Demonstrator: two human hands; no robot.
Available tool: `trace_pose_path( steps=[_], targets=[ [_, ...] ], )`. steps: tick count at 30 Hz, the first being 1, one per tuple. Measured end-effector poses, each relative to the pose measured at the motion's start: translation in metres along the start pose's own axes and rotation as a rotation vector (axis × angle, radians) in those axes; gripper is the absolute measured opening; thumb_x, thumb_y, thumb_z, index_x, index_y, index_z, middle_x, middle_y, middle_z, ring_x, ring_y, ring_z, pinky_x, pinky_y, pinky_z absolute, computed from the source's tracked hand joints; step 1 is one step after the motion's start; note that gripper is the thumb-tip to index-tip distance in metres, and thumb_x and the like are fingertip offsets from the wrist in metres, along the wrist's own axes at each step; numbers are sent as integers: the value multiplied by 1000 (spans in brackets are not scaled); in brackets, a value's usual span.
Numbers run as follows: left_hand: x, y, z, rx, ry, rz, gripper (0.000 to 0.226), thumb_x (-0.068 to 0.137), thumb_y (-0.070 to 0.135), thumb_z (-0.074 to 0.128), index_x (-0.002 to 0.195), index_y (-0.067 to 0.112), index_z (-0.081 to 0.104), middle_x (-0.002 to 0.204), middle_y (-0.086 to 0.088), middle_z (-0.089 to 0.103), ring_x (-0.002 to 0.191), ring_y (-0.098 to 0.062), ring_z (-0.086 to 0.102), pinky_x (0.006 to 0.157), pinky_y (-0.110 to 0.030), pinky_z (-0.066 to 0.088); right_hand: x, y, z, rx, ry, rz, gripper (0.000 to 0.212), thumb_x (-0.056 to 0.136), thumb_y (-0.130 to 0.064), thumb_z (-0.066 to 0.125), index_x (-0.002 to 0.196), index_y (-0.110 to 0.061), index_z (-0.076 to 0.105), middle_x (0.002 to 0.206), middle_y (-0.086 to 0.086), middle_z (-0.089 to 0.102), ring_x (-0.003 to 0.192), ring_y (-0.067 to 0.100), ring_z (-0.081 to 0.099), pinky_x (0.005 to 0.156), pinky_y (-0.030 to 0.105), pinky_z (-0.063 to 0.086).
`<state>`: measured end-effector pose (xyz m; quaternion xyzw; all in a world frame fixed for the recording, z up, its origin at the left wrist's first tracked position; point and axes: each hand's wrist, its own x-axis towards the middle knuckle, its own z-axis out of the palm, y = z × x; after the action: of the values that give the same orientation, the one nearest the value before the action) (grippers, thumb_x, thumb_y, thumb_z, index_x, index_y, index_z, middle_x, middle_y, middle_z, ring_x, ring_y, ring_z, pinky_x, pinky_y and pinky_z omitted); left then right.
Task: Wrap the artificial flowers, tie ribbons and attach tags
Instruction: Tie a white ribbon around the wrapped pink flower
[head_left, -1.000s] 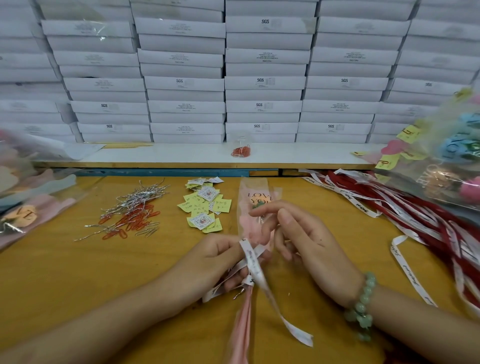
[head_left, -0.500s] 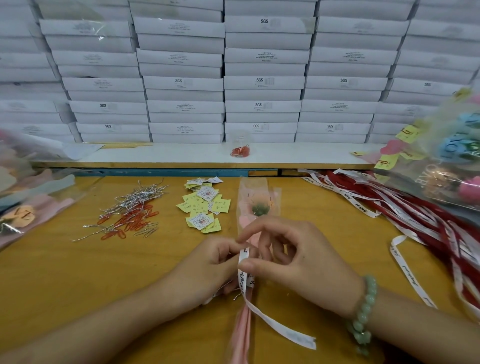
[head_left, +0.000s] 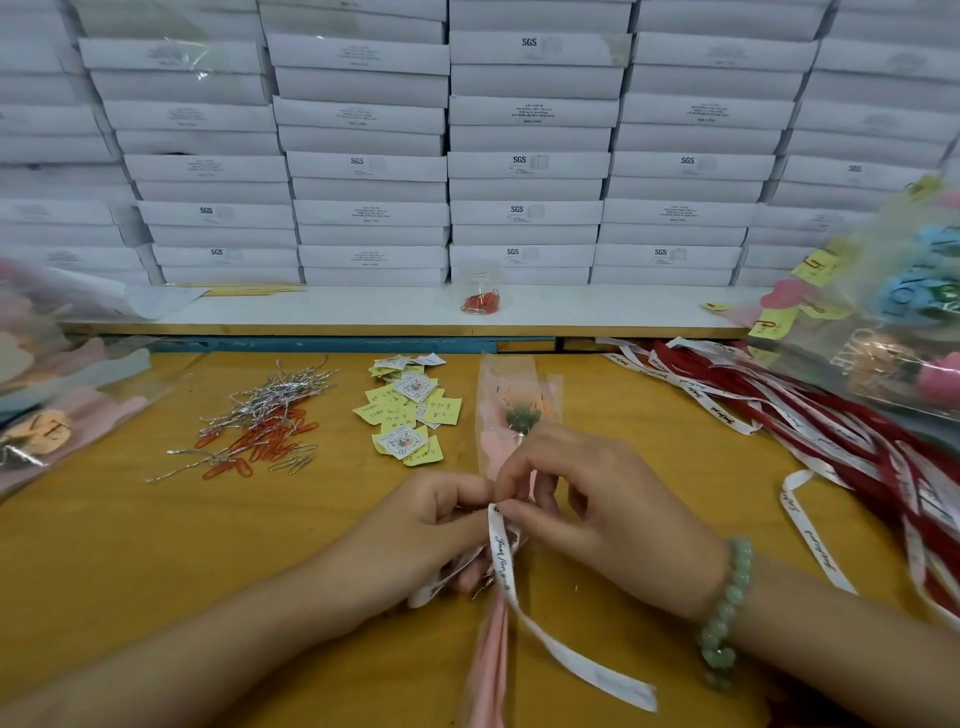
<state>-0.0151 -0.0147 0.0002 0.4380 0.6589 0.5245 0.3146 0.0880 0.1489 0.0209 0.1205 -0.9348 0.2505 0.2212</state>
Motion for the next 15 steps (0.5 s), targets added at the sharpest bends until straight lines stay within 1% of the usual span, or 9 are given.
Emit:
trace_pose_path(
  steps=[2, 3, 4, 6, 8, 11, 13, 15],
  targets=[
    [0, 1, -1, -36, -21, 12, 22, 91, 29, 60, 83, 12, 71, 64, -8, 58, 50, -24, 47, 47, -30, 34, 0, 1, 0, -66, -17, -15, 2, 91, -24, 63, 92, -24, 62, 86, -23, 46, 76, 6, 53, 65, 21, 46],
    [0, 2, -1, -71, -30, 15, 20, 90, 26, 59, 82, 13, 72, 66, -6, 59, 50, -17, 49, 49, -23, 38, 0, 1, 0, -76, -15, -24, 1, 92, -24, 61, 94, -24, 60, 87, -24, 44, 77, 5, 52, 67, 27, 47],
    [-1, 3, -1, -109, -39, 12, 20, 90, 24, 57, 82, 14, 73, 68, -6, 59, 51, -13, 50, 51, -20, 40, 0, 1, -1, -78, -9, -31, 1, 93, -23, 60, 94, -23, 59, 87, -24, 43, 78, 5, 51, 68, 30, 48],
    [-1, 4, -3, -165, -59, 11, 23, 90, 24, 54, 80, 18, 73, 70, -6, 59, 54, -13, 50, 53, -20, 41, 0, 1, -2, -91, 6, -40, 2, 94, -21, 58, 95, -23, 58, 89, -21, 42, 78, 5, 50, 68, 34, 49],
    [-2, 4, -3, -159, -69, 28, 23, 89, 32, 56, 76, 21, 72, 68, -3, 58, 54, -13, 49, 54, -20, 41, -1, 2, -3, -105, 18, -54, 1, 94, -22, 57, 95, -22, 58, 92, -18, 45, 78, 6, 51, 66, 36, 50],
    [-1, 4, 0, -70, -19, 38, 21, 88, 39, 68, 75, 24, 74, 62, 2, 59, 48, -8, 48, 49, -18, 38, -2, 1, -3, -123, 32, -88, 13, 94, -30, 50, 94, -21, 60, 94, -14, 51, 77, 5, 51, 63, 34, 50],
    [-1, 2, 2, -50, 30, 12, 18, 83, 39, 69, 75, 25, 76, 58, 4, 58, 44, -5, 47, 44, -18, 35, -2, 1, -1, -121, 39, -95, 16, 94, -32, 49, 94, -22, 61, 94, -16, 52, 77, 3, 51, 64, 28, 49],
    [0, 2, 4, -82, 50, -2, 20, 80, 37, 67, 82, 21, 79, 56, 3, 57, 43, -5, 45, 43, -16, 36, -1, 3, 0, -87, 60, -56, 14, 95, -32, 50, 95, -24, 61, 92, -18, 52, 79, 4, 53, 65, 20, 45]
  ],
)
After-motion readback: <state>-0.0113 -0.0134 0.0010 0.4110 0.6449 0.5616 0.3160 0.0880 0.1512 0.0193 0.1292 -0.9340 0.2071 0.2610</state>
